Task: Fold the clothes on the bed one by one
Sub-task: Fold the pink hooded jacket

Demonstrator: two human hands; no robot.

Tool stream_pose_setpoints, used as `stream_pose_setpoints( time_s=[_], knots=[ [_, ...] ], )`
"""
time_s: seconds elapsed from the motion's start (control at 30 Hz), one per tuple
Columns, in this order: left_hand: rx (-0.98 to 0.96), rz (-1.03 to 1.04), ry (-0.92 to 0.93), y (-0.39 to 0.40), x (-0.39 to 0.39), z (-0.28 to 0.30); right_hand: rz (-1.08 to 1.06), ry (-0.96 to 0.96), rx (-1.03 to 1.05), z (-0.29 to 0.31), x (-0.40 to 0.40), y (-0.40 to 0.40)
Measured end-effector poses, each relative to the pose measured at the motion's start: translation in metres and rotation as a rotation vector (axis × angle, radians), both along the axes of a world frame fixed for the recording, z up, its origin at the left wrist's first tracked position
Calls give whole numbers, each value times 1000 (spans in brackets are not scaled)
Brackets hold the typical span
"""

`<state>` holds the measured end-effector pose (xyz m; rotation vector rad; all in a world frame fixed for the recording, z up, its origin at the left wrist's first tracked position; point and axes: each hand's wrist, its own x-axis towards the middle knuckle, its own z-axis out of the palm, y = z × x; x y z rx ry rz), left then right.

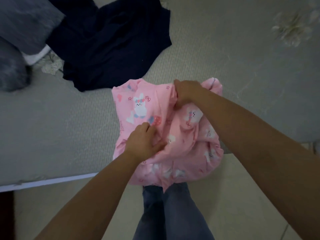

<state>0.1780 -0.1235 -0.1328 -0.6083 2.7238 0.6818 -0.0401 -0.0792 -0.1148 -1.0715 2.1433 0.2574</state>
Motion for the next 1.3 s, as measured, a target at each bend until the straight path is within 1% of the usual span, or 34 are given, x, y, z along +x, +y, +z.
stream_pose_setpoints(
  time_s=[0.07,0.17,0.27,0.3,0.37,0.4,0.47,0.53,0.6,0.63,0.67,0.7,0.73,0.8,0.83,0.9,0.93,1.0,1.07,1.13,1.17,1.3],
  knots=[
    [41,-48,-7,0,1,0,8,25,-35,5,11,-1],
    [52,24,41,-4,-8,13,-66,96,-247,32,13,-1],
    [45,74,197,-13,-34,30,-63,301,-484,71,-2,-5],
    [29,52,212,-16,-45,36,-45,382,-591,81,-6,-6],
    [-59,29,142,-23,-65,49,33,540,-816,95,-12,-3],
    [-82,55,149,-25,-70,55,74,598,-865,98,-12,2],
    [-96,75,300,-23,-70,61,128,681,-855,87,-6,16],
    [-165,33,518,-16,-57,64,133,652,-799,60,4,33],
    [-222,-91,606,-15,-44,60,135,599,-748,31,15,47],
    [-259,-131,608,-17,-42,57,133,610,-717,19,20,49],
    [-314,-158,593,-21,-43,54,134,649,-685,11,24,49],
    [-364,-172,532,-26,-47,52,126,693,-654,5,26,46],
    [-405,-173,410,-29,-52,51,121,728,-614,1,27,43],
    [-480,-177,80,-31,-65,48,134,742,-539,-4,25,39],
    [-498,-153,-47,-31,-72,43,145,744,-526,-8,23,38],
    [-539,-123,-245,-30,-89,34,142,719,-507,-14,17,36],
    [-547,-99,-307,-31,-99,29,132,699,-514,-17,14,35],
    [-569,-86,-387,-39,-117,23,112,636,-575,-27,5,37],
    [-580,-147,-453,-51,-126,14,150,552,-601,-38,-5,44],
    [-530,-211,-525,-60,-127,7,194,519,-556,-47,-13,53],
    [-489,-227,-543,-62,-127,3,182,511,-511,-49,-16,55],
    [-356,-227,-487,-73,-132,-12,86,434,-419,-57,-21,44]
  ],
)
